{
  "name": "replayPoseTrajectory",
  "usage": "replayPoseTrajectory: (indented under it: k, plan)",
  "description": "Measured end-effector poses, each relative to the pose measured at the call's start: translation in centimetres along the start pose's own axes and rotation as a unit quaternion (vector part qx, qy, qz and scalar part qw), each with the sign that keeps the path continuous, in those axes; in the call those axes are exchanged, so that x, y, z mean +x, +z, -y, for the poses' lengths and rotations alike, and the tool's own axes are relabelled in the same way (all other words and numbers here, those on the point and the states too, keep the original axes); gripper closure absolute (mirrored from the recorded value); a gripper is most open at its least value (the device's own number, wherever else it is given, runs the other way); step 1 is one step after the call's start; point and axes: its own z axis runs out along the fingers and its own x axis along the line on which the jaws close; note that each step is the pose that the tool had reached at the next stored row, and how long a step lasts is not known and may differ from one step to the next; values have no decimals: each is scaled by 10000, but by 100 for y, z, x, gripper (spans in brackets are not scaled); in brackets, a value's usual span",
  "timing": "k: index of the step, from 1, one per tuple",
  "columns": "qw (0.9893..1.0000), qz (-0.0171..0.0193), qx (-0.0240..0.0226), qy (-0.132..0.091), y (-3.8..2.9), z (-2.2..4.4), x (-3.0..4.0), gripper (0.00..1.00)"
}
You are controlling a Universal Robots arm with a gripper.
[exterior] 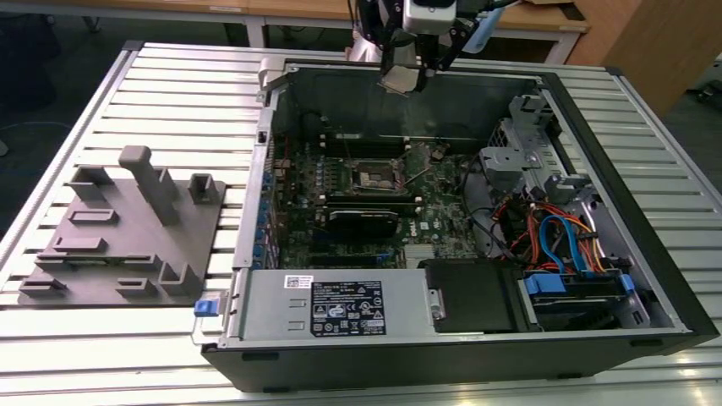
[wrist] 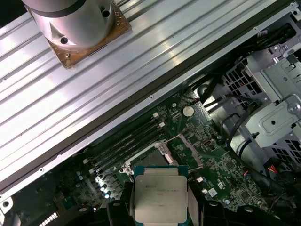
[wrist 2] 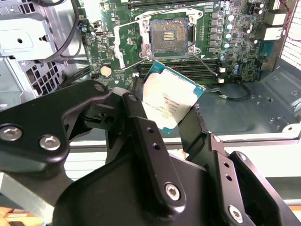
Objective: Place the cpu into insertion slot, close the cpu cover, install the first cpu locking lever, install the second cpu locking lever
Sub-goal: 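Place the cpu into insertion slot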
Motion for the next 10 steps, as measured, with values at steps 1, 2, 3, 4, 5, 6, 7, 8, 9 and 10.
replayPoseTrajectory:
  k: [1, 2, 3, 4, 5, 6, 7, 8, 9, 10]
  plan:
    - [10000, 0, 0, 4, 0, 0, 0, 46]
    - [10000, 1, 0, 9, 0, 0, 0, 46]
    - [10000, 1, 0, 13, 0, 0, 0, 46]
    - [10000, 2, 0, 17, 0, 0, 0, 46]
    - [10000, 2, 0, 21, 0, 0, 0, 46]
    - [10000, 2, -1, 26, 0, 0, 0, 46]
    - [10000, 3, 0, 30, 0, 0, 0, 46]
    - [10000, 3, -1, 34, 0, 0, 0, 46]
    - [10000, 3, -1, 39, 0, 0, 0, 46]
    - [10000, 4, -1, 42, 0, 0, 0, 46]
